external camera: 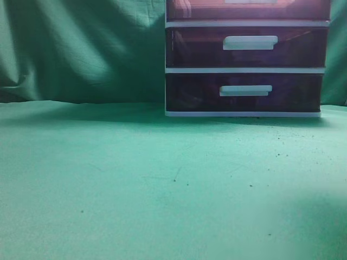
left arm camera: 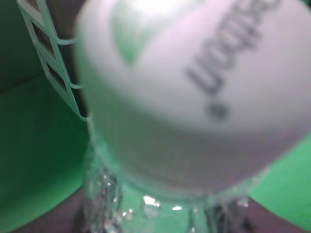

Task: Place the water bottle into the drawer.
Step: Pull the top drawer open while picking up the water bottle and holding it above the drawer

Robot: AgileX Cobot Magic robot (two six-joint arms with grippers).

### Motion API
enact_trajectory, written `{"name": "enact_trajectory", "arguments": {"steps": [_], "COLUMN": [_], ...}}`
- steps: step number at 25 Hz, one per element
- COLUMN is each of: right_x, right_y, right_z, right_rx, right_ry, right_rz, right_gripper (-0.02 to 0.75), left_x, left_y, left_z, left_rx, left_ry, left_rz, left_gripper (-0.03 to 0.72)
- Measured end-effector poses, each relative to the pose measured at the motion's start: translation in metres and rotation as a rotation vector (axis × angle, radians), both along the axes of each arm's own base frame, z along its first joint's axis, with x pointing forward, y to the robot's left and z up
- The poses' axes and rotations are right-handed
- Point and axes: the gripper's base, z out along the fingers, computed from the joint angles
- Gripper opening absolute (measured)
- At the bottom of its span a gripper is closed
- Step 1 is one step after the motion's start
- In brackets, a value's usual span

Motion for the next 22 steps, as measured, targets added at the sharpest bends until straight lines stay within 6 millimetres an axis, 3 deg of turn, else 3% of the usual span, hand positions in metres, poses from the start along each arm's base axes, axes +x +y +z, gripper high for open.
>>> {"name": "enact_trajectory", "arguments": {"steps": [3, 9, 16, 22], "right_x": [0.031, 0.074, 0.102, 0.122], "right_y": [0.016, 0.04, 0.05, 0.053], "right_z": [-0.009, -0.032, -0.06, -0.045], "right_rx": [-0.202, -0.439, -0.58, -0.567], "right_ry": [-0.044, -0.267, -0.352, -0.43], "right_rz": [0.118, 0.328, 0.406, 0.349], "right_gripper": [0.047, 0.244, 0.262, 0.262], "left_x": [0.0, 0.001, 0.001, 0.002], "left_y": [0.0, 0.0, 0.0, 0.001], "left_z": [0.002, 0.003, 0.003, 0.003], "left_rx": [-0.009, 0.011, 0.03, 0.066], "left_ry": [-0.017, -0.042, -0.058, -0.088], "left_rz": [-0.001, -0.003, -0.006, -0.01], "left_gripper": [0.297, 0.297, 0.297, 0.297]}}
